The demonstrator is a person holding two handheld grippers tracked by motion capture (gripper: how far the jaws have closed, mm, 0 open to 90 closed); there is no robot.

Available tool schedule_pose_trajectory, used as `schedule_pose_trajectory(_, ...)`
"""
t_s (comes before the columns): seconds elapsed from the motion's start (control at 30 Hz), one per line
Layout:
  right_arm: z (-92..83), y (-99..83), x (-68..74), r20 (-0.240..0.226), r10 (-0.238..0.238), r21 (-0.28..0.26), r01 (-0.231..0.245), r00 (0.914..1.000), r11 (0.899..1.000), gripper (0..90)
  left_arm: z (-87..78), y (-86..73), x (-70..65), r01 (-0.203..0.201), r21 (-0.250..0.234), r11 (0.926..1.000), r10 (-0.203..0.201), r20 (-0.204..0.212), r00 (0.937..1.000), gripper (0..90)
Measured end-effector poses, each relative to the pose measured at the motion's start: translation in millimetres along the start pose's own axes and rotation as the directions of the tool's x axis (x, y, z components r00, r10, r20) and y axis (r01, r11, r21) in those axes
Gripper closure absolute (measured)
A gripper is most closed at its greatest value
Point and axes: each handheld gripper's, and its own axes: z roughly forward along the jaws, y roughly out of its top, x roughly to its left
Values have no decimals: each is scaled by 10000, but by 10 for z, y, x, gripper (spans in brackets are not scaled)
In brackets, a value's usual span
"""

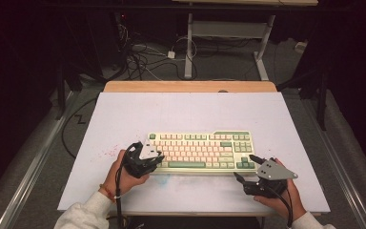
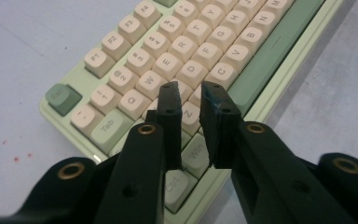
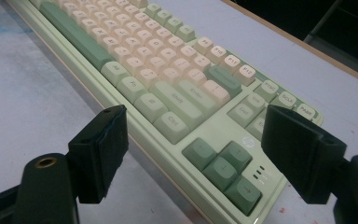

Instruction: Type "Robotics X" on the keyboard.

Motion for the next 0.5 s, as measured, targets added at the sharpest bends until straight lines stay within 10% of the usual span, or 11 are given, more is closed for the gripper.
schedule_pose_trajectory(0.5,17,-14,16,10,-92,77,92,10000,9999,203,341,385,2,-315,339,9989,300,435,9986,803)
